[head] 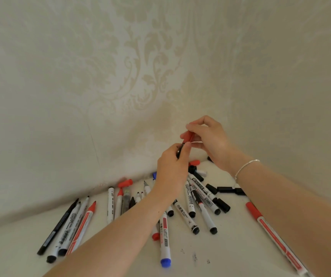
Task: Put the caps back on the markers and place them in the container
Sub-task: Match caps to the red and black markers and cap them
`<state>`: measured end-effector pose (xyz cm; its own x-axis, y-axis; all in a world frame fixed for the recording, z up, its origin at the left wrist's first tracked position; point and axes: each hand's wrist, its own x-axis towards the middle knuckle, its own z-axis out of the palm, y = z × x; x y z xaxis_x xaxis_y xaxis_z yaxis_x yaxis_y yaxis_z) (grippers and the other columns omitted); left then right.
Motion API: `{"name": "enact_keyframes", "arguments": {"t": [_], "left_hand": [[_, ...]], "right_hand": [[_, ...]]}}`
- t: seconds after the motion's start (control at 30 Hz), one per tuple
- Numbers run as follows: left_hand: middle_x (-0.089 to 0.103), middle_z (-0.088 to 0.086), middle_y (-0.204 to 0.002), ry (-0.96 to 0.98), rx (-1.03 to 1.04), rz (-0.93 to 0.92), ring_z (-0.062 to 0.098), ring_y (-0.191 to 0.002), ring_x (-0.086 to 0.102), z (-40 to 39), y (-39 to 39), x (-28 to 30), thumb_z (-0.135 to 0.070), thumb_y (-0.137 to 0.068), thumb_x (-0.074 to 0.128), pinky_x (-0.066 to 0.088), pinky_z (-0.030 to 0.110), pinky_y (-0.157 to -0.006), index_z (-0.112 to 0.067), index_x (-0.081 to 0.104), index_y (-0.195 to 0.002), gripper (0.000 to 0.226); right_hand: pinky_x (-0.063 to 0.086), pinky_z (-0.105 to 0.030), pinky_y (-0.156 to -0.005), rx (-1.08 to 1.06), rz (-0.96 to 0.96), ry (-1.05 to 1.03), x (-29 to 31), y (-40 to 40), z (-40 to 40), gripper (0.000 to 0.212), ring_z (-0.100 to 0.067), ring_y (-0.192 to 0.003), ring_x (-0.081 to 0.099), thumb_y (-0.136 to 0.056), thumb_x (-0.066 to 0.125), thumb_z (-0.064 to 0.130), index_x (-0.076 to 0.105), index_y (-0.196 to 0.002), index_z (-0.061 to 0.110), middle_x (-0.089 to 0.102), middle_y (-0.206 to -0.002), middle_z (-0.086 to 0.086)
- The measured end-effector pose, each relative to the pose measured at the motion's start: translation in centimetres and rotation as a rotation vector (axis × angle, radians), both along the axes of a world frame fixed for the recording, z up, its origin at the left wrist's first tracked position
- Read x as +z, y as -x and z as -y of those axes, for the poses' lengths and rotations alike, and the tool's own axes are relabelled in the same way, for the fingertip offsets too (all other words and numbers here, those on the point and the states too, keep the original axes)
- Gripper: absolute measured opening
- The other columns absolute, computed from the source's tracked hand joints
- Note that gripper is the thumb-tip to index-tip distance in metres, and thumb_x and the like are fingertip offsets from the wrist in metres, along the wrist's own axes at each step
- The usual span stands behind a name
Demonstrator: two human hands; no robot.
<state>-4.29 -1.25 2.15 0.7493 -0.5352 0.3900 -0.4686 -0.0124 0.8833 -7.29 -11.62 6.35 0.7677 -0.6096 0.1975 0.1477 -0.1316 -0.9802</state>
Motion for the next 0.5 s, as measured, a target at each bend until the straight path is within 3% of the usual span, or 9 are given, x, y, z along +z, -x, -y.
{"name": "enact_keyframes", "arguments": {"t": [0.07, 0.17, 0.23, 0.3, 0.4, 0.5], "left_hand": [[0.044, -0.019, -0.036, 0.020, 0.017, -0.029, -0.008, -0.041, 0.054, 0.3, 0.1, 0.0, -0.025, -0.103, 0.041, 0.033, 0.010, -0.042, -0.006, 0.065, -0.102, 0.031], [0.041, -0.013, -0.035, 0.060, 0.033, -0.083, -0.004, -0.032, 0.045, 0.6, 0.4, 0.3, -0.022, -0.103, 0.042, 0.029, 0.009, -0.038, -0.005, 0.066, -0.104, 0.029], [0.041, -0.013, -0.040, 0.084, 0.037, -0.105, -0.003, -0.031, 0.044, 0.6, 0.3, 0.3, -0.021, -0.102, 0.044, 0.028, 0.009, -0.037, -0.008, 0.068, -0.099, 0.027], [0.041, -0.012, -0.037, 0.072, 0.039, -0.097, 0.001, -0.030, 0.039, 0.7, -0.2, 0.0, -0.024, -0.101, 0.046, 0.026, 0.011, -0.037, -0.016, 0.065, -0.080, 0.030], [0.044, -0.010, -0.043, -0.026, 0.027, -0.118, 0.004, -0.036, 0.032, 0.6, -0.9, -0.8, -0.034, -0.100, 0.045, 0.027, 0.015, -0.040, -0.014, 0.060, -0.068, 0.040], [0.061, 0.000, -0.061, -0.237, -0.100, -0.104, 0.013, -0.053, 0.057, 0.2, -1.8, -1.2, -0.041, -0.100, 0.040, 0.047, 0.023, -0.057, -0.014, 0.064, -0.075, 0.044]], "right_hand": [[0.055, -0.043, -0.079, -0.042, 0.002, 0.042, 0.1, -0.3, -0.4, 0.008, -0.028, -0.076, 0.066, -0.091, 0.057, 0.009, 0.050, -0.093, 0.008, 0.070, -0.076, -0.014], [0.055, -0.043, -0.075, -0.093, -0.007, 0.065, 0.0, -0.7, -0.7, 0.009, -0.027, -0.069, 0.063, -0.092, 0.056, 0.008, 0.048, -0.091, 0.011, 0.067, -0.068, -0.010], [0.056, -0.040, -0.074, -0.122, -0.022, 0.071, -0.3, -0.9, -0.9, 0.007, -0.024, -0.068, 0.063, -0.092, 0.055, 0.011, 0.048, -0.093, 0.013, 0.066, -0.066, -0.007], [0.055, -0.038, -0.076, -0.146, -0.056, 0.092, -0.7, -1.0, -1.0, 0.009, -0.021, -0.068, 0.063, -0.093, 0.053, 0.015, 0.047, -0.099, 0.015, 0.067, -0.069, -0.005], [0.057, -0.035, -0.072, -0.125, -0.165, 0.132, -1.5, -0.6, -1.1, 0.020, -0.023, -0.074, 0.064, -0.092, 0.054, 0.013, 0.044, -0.109, 0.015, 0.066, -0.090, -0.011], [0.055, -0.036, -0.066, -0.118, -0.275, 0.253, -2.1, 0.2, -0.1, 0.020, -0.024, -0.071, 0.061, -0.088, 0.054, 0.005, 0.046, -0.104, 0.014, 0.060, -0.091, -0.012]]}}
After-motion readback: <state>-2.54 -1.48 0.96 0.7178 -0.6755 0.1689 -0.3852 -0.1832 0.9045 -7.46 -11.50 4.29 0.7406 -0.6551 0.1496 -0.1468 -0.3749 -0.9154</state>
